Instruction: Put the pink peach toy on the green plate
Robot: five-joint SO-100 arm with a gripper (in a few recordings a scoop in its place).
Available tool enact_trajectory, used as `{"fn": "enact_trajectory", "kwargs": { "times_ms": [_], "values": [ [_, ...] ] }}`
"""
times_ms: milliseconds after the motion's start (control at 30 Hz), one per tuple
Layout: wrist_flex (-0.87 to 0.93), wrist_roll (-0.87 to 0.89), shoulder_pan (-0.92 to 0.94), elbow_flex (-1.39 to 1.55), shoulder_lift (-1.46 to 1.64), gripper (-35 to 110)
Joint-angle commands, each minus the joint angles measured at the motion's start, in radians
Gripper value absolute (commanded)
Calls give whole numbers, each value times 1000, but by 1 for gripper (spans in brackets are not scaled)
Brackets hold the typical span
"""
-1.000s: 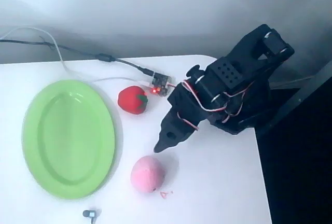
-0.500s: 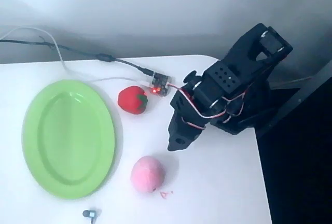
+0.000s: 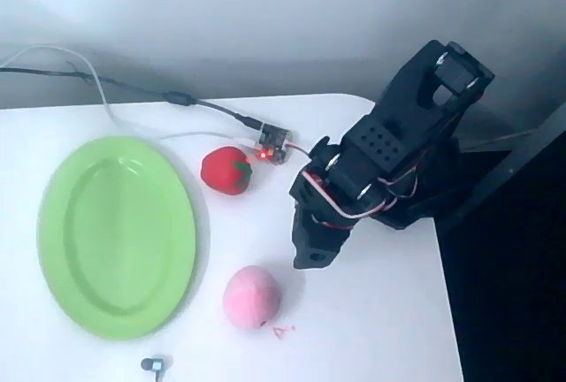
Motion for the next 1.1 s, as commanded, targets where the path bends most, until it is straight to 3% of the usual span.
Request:
{"fn": "enact_trajectory", "kwargs": {
  "times_ms": [0,300,700,1067],
  "values": [
    [-12,15,-5,-58,-35,34],
    [-41,-12,60,-270,-250,31],
    [-67,49,11,-557,-523,32],
    [-84,123,-37,-552,-669,32]
  ]
}}
